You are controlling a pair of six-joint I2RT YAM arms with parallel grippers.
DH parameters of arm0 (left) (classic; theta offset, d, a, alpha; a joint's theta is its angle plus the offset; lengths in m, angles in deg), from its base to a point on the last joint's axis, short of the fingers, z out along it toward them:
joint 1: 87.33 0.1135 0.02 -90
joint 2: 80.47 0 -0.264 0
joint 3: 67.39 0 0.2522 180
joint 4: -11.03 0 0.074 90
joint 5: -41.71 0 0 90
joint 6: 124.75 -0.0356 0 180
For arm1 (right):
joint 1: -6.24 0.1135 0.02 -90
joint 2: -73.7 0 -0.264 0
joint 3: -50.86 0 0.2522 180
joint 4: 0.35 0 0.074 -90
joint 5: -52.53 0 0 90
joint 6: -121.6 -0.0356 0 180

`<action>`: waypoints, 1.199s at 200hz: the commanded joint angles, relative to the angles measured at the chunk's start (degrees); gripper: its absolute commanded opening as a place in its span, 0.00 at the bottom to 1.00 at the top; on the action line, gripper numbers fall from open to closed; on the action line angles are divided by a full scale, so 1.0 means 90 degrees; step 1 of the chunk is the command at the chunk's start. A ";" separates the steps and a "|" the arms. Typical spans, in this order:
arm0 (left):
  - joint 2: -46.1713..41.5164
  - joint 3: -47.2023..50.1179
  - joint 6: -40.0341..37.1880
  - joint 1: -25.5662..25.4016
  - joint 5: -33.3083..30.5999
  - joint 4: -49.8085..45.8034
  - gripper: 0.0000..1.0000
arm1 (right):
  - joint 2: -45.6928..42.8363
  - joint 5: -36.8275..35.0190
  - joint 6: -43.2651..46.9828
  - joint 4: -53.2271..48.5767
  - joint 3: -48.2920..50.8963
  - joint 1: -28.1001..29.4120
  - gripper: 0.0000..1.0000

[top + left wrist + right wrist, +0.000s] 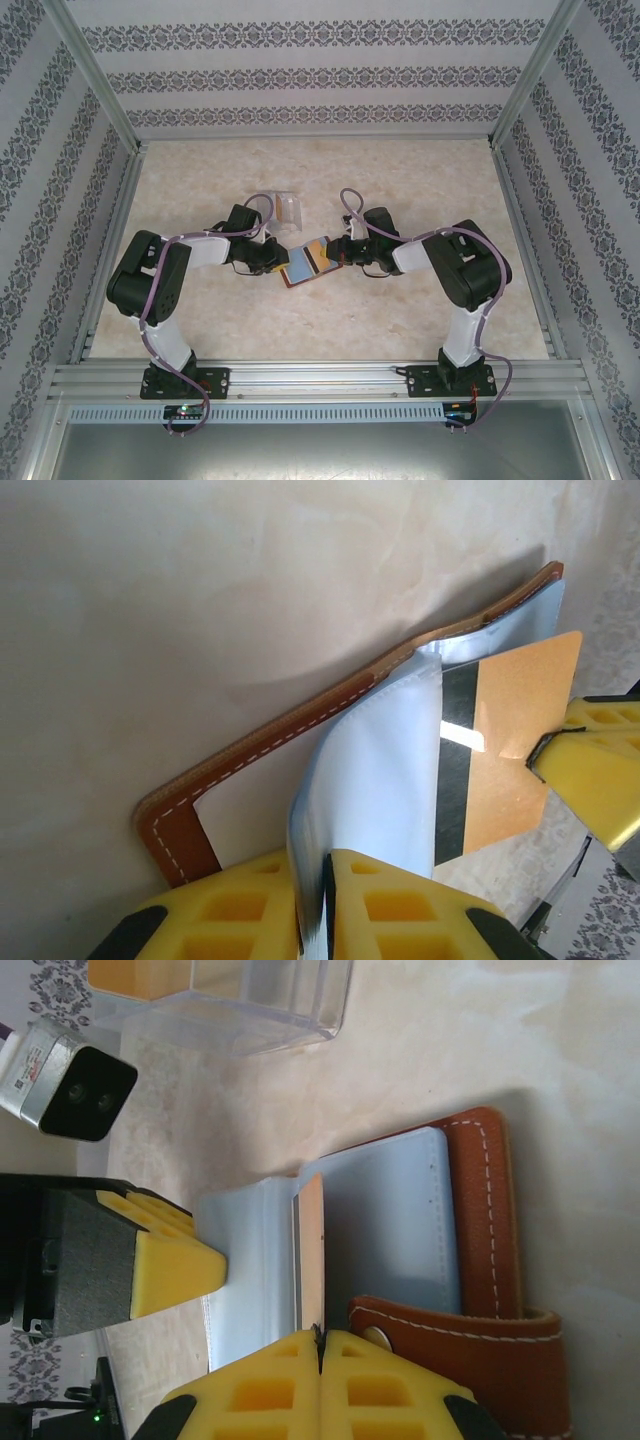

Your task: Put the credit cards into the card holder

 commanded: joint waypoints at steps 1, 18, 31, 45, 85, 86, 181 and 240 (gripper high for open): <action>0.0080 -0.0096 -0.0195 0.0065 -0.0175 -0.0328 0.17 | 0.0256 0.0162 -0.0299 0.0394 0.0046 -0.0028 0.00; 0.0093 -0.0082 -0.0209 0.0062 -0.0176 -0.0336 0.17 | 0.0307 0.0130 -0.0355 0.0486 0.0050 -0.0008 0.00; 0.0097 -0.0079 -0.0214 0.0060 -0.0203 -0.0357 0.17 | 0.0307 0.0122 -0.0360 0.0459 0.0032 -0.0004 0.00; 0.0097 -0.0084 -0.0238 0.0067 -0.0234 -0.0372 0.17 | 0.0298 0.0108 -0.0387 0.0321 -0.0033 -0.0009 0.00; 0.0112 -0.0080 -0.0241 0.0064 -0.0229 -0.0368 0.18 | 0.0326 0.0038 -0.0448 0.0301 -0.0040 0.0085 0.00; 0.0112 -0.0079 -0.0237 0.0066 -0.0232 -0.0372 0.18 | 0.0331 0.0037 -0.0451 0.0306 -0.0040 0.0092 0.00; 0.0037 -0.0028 -0.0206 0.0073 -0.0195 -0.0367 0.18 | 0.0442 0.0078 -0.1026 0.0218 -0.0170 0.0316 0.00; -0.0049 -0.0008 -0.0198 0.0079 -0.0185 -0.0360 0.19 | 0.0375 0.0114 -0.1238 -0.0097 -0.0326 0.0302 0.00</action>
